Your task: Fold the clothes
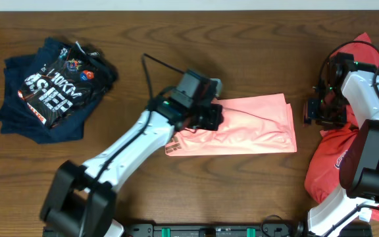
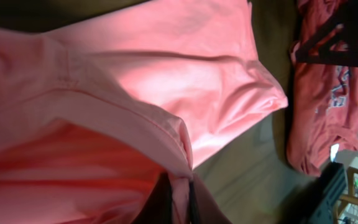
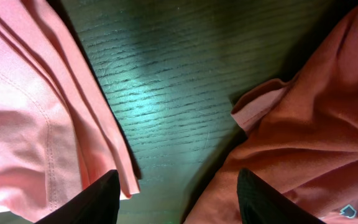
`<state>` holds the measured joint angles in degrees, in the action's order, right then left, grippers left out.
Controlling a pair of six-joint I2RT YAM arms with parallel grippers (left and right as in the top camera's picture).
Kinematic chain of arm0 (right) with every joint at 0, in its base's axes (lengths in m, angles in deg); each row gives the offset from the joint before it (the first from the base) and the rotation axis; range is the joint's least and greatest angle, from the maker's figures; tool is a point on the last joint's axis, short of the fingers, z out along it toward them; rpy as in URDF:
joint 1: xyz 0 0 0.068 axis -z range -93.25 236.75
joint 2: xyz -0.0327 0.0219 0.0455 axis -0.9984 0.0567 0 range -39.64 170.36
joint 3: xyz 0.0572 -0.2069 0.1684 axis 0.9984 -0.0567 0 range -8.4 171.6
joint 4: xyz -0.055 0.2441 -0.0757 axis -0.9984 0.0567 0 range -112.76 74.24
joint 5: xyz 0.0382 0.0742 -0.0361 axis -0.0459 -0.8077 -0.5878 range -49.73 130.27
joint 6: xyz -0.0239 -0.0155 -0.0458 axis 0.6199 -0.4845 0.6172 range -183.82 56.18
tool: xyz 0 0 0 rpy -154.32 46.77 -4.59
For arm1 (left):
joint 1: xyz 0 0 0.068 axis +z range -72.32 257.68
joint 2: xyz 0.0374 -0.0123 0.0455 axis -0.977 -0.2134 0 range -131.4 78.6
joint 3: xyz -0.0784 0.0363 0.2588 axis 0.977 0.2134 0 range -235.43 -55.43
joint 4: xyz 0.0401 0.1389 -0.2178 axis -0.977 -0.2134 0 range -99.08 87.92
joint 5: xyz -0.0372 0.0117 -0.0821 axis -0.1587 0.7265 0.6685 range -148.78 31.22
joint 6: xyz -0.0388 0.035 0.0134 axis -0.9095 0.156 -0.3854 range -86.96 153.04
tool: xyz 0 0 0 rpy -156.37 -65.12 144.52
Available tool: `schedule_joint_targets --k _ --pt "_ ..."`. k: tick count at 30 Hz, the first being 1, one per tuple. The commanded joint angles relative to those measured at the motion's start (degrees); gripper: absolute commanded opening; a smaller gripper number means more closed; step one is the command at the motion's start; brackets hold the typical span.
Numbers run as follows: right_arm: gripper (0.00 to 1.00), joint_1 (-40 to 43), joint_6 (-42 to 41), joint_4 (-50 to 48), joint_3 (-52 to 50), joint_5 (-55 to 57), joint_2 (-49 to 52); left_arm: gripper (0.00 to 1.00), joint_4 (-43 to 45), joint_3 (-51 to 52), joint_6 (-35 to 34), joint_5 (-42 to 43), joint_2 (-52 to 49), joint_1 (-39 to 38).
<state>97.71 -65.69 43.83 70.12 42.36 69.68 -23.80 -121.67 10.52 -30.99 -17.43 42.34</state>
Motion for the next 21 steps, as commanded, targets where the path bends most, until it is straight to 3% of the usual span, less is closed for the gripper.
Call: schedule_joint_targets --k 1,10,11,12,14,16,21 --pt "0.59 0.3 0.9 0.1 -0.2 0.0 0.1 0.06 2.2 -0.7 -2.3 -1.9 -3.1 -1.8" --pt "0.59 0.3 0.9 0.0 -0.2 0.0 0.1 0.07 9.5 -0.7 -3.9 -1.9 -5.8 -4.3" --pt "0.59 0.3 0.9 0.0 -0.2 0.0 0.1 0.11 9.5 -0.7 -4.3 -1.8 -5.8 -4.3" --pt "0.59 0.3 0.9 0.0 -0.2 0.0 0.1 0.24 9.4 -0.7 -4.4 -1.7 -5.8 -4.3" --pt "0.59 0.3 0.9 0.0 -0.2 0.0 0.1 0.39 9.4 -0.8 -4.3 -0.3 -5.7 -4.3" --pt "0.6 0.3 0.8 0.0 -0.2 0.0 0.1 0.45 9.9 -0.9 -3.3 2.7 -4.7 -3.5" --pt "0.63 0.3 0.9 0.1 -0.2 -1.3 0.1 0.45 6.8 -1.5 -0.1 2.5 1.6 2.3"
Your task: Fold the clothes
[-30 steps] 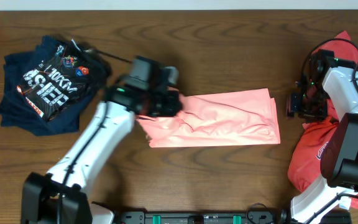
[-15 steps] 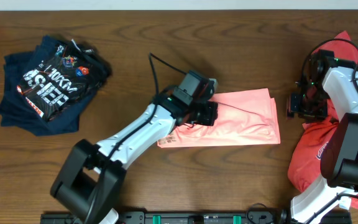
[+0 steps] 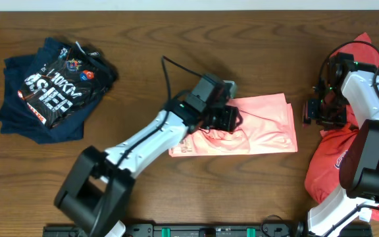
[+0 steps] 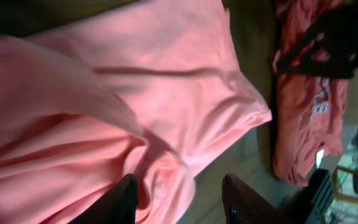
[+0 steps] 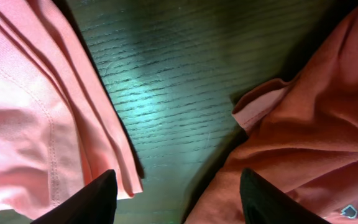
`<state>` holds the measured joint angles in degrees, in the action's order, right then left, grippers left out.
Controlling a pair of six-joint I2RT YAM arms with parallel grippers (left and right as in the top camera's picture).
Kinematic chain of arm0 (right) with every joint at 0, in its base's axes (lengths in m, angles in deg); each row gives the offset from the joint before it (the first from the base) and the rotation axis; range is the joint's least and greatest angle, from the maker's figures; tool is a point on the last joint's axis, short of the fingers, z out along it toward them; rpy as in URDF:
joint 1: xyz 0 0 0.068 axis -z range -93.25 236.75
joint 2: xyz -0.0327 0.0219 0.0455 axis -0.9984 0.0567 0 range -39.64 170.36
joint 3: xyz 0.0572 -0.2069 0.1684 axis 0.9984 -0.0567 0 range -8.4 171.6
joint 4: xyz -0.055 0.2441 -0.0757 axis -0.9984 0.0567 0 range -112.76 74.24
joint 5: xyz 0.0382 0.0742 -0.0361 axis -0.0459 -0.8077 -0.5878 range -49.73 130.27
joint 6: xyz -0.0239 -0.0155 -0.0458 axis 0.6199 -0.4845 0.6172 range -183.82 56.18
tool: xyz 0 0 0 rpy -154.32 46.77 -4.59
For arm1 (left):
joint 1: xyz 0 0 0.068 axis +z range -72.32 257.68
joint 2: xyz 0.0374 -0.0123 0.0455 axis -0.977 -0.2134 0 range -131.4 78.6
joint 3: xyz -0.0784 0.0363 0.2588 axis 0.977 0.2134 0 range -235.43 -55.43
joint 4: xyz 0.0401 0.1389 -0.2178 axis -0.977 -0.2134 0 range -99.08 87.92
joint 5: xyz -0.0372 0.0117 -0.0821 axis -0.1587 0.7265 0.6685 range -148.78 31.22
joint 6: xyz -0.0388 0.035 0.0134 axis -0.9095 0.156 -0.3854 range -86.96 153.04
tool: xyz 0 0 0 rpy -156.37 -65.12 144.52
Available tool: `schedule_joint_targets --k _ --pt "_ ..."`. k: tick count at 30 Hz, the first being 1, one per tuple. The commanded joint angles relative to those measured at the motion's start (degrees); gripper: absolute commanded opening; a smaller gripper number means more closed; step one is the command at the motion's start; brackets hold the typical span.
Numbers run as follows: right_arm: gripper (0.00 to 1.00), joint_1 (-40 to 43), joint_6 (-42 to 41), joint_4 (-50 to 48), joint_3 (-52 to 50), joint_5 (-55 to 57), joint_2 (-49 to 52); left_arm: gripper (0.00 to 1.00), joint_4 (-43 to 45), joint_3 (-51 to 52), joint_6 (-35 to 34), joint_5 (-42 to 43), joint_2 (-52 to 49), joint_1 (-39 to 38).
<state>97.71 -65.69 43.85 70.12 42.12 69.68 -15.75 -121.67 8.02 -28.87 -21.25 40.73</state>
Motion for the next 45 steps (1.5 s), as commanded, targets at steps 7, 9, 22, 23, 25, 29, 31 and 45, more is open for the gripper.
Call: schedule_joint_targets --k 7,9,22,23,25,29,31,45 --pt "0.66 0.3 7.2 0.1 -0.4 -9.2 0.1 0.45 -19.7 -1.5 2.4 -12.0 9.6 13.2" --pt "0.69 0.3 7.8 0.0 -0.9 -9.8 0.1 0.45 -25.4 -1.5 2.4 -14.1 9.6 15.8" --pt "0.79 -1.0 10.1 -14.3 -11.8 -26.5 0.2 0.47 -36.4 -1.5 2.4 -17.4 9.6 31.5" --pt "0.8 -1.5 10.0 -15.6 -12.8 -26.5 0.2 0.47 -36.5 -1.5 2.4 -17.4 9.6 31.6" --pt "0.82 -2.4 9.5 -18.7 -14.9 -26.2 0.2 0.47 -36.5 -1.5 2.5 -17.4 9.6 31.6" --pt "0.77 -4.2 7.5 -25.0 -18.7 -26.3 0.2 0.47 -36.5 -1.5 2.5 -17.4 9.6 31.4" --pt "0.54 -5.1 7.1 -26.2 -19.7 -26.3 0.2 0.47 -36.5 -1.5 2.5 -17.4 9.6 31.4" --pt "0.01 1.1 0.8 -16.2 -7.2 -12.2 -1.6 0.48 -38.5 -1.5 3.6 -17.6 9.6 31.4"
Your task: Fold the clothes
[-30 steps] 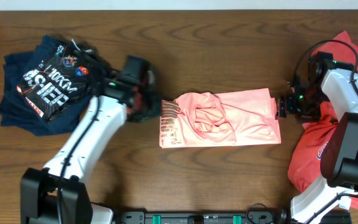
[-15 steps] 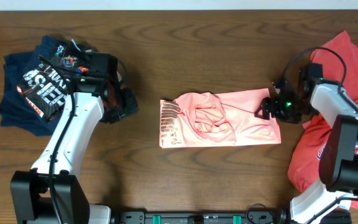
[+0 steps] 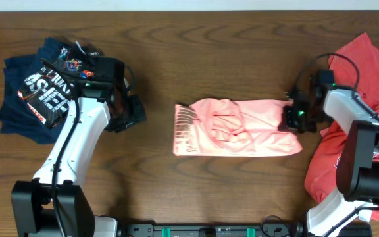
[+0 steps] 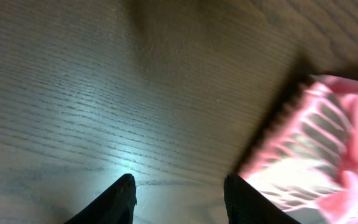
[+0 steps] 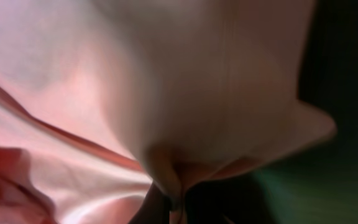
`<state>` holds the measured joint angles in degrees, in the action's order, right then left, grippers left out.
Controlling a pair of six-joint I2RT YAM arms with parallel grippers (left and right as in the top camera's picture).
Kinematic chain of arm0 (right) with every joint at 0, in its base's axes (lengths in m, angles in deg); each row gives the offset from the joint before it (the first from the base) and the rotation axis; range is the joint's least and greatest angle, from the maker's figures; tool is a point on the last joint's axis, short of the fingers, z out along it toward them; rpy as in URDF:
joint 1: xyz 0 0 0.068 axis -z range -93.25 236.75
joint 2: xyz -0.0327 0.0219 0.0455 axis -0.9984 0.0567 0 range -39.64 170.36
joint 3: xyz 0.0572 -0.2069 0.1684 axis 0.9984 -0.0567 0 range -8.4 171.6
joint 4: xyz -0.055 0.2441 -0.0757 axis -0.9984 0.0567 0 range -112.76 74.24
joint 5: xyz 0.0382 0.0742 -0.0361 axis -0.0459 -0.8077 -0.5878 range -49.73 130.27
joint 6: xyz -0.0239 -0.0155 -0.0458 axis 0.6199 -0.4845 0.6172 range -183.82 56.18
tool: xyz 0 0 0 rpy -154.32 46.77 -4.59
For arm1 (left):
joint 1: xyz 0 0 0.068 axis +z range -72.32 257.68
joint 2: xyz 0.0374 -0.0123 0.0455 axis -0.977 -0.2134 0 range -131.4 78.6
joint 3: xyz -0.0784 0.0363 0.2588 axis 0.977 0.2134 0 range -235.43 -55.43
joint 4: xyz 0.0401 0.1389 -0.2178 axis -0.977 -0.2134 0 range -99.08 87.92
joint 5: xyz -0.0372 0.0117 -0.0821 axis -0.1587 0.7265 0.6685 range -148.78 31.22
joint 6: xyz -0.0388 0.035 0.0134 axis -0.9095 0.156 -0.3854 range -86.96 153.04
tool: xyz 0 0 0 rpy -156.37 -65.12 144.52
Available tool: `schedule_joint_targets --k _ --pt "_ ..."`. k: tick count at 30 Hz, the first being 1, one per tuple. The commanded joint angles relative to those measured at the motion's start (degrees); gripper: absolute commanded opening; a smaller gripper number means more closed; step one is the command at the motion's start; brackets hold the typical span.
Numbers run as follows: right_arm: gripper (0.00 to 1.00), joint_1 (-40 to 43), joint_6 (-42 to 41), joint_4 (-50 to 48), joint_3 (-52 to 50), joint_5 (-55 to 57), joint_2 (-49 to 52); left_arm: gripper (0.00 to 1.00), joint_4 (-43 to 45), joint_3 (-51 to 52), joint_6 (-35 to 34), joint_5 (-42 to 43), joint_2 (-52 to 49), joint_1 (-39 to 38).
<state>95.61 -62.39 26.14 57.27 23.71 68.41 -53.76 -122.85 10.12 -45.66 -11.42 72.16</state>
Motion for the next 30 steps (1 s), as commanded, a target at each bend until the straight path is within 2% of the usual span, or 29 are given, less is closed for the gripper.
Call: schedule_joint_targets --k 1,6,11,17,23,30 --pt "0.01 3.8 -2.5 3.3 7.7 6.2 -0.7 0.47 -0.6 -0.3 1.5 -0.8 -0.2 0.0" --pt "0.01 2.3 -2.0 13.4 17.1 5.5 -2.0 0.48 -0.6 -0.3 1.5 -0.8 -0.2 0.0" --pt "0.01 -5.3 -2.9 18.8 21.0 1.3 -2.0 0.48 -0.7 -0.3 1.5 -0.8 -0.2 0.0" --pt "0.01 -19.2 -8.5 17.8 21.0 -2.1 -2.0 0.48 -0.8 -0.3 1.5 -0.8 -0.2 0.0" --pt "0.01 -32.6 -11.8 12.6 20.8 -0.9 -2.0 0.49 -0.8 -0.3 1.5 -0.8 -0.2 0.0" --pt "0.01 -40.8 -14.9 10.6 20.6 4.8 0.1 0.49 -1.3 -0.3 1.5 -0.8 -0.2 0.0"
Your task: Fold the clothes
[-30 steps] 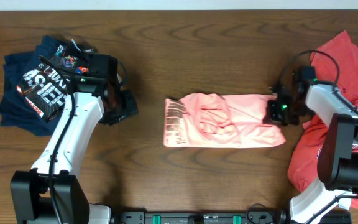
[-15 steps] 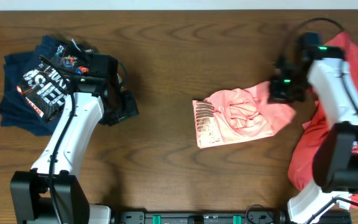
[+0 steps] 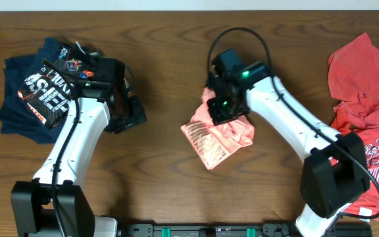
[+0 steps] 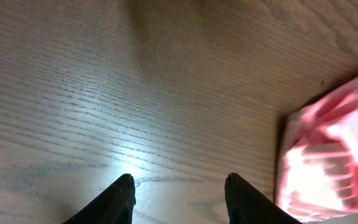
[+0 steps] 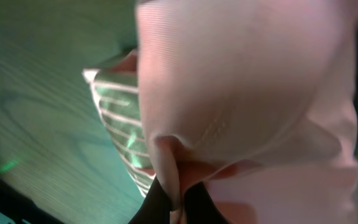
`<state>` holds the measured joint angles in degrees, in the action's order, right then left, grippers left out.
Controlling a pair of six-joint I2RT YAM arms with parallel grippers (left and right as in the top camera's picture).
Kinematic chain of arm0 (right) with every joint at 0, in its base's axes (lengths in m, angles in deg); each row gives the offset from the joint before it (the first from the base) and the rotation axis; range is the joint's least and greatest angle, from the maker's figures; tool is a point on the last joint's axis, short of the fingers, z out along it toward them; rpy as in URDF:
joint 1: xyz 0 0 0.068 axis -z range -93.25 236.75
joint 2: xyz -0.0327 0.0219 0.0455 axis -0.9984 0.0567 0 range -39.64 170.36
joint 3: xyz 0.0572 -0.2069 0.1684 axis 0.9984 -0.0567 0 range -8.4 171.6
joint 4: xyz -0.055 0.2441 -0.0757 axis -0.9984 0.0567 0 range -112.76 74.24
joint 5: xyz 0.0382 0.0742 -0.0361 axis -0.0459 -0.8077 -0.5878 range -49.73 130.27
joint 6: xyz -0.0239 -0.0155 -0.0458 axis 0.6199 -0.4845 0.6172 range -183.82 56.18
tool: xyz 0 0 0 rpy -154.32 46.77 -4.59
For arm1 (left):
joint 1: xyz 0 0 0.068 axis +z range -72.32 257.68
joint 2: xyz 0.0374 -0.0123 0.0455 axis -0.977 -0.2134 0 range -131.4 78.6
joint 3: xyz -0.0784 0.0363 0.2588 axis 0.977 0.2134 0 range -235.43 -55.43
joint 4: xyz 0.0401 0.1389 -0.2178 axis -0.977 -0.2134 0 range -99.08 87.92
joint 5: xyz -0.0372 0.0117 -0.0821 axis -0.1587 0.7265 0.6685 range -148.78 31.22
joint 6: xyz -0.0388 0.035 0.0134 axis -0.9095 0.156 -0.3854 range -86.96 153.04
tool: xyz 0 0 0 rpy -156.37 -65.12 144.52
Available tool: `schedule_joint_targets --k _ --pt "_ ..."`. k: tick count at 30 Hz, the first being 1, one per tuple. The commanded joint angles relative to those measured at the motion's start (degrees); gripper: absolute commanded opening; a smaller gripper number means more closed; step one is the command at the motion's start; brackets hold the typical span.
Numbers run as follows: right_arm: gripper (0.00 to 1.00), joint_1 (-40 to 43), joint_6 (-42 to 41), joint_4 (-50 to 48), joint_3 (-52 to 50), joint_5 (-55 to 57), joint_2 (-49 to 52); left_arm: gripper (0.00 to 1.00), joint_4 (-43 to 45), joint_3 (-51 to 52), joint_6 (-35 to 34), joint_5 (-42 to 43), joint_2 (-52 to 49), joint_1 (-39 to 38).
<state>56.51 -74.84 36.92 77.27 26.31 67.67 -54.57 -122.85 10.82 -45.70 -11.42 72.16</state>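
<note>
A pink shirt (image 3: pixel 217 135) lies bunched in the middle of the table, its striped part toward the front. My right gripper (image 3: pixel 224 108) is over its far edge, shut on a pinched fold of the pink shirt (image 5: pixel 173 177). The left gripper (image 3: pixel 131 117) hovers open over bare wood left of the shirt, fingertips (image 4: pixel 122 190) apart with nothing between them; the shirt's edge (image 4: pixel 328 162) shows at the right of that view.
A folded dark blue shirt with print (image 3: pixel 48 89) lies at the far left. A heap of red clothes (image 3: pixel 364 85) sits at the right edge. Cables (image 3: pixel 239 33) arc above the right arm.
My right gripper has moved from the shirt's right end to the middle, carrying that end over leftward. The shirt is now a shorter bunch. The left arm has not moved.
My left gripper held the shirt's left part and had it folded over to the right, then stood open. It then was away at the left beside the blue shirt, while my right gripper had shut on the right end, now brought leftward.
</note>
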Motion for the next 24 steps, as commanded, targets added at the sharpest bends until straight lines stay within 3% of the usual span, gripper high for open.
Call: schedule_joint_targets --k 1,6,8,9,12,15,17,19,24 --pt "0.01 -2.1 -2.4 -0.1 0.6 2.2 1.3 0.49 -0.6 -0.3 0.8 -0.7 -0.2 0.0" --pt "0.01 -4.8 -1.5 1.5 0.3 1.5 2.8 0.49 -0.6 -0.3 0.8 -0.7 -0.2 0.0" --pt "0.08 -5.8 0.9 3.1 0.3 -0.9 2.8 0.49 -0.6 -0.3 0.8 -0.7 -0.2 0.0" --pt "0.15 -6.3 3.1 4.4 0.3 -3.2 2.8 0.49 -0.6 -0.3 0.8 -0.7 -0.2 0.0" --pt "0.58 -7.6 7.8 9.0 0.3 -5.5 2.8 0.49 -0.6 -0.3 0.8 -0.7 -0.2 0.0" --pt "0.61 -8.4 9.5 10.6 0.0 -5.6 2.8 0.49 -0.6 -0.3 0.8 -0.7 -0.2 0.0" --pt "0.56 -8.5 10.6 10.8 0.0 -5.4 2.8 0.49 -0.6 -0.3 0.7 -0.7 -0.2 0.0" --pt "0.44 -8.1 10.6 10.6 0.2 -3.0 2.8 0.49 -0.6 -0.3 0.7 -0.7 -0.2 0.0" --pt "0.42 -4.0 4.2 15.1 5.2 8.8 1.2 0.55 0.0 -0.3 2.3 5.3 -0.2 0.0"
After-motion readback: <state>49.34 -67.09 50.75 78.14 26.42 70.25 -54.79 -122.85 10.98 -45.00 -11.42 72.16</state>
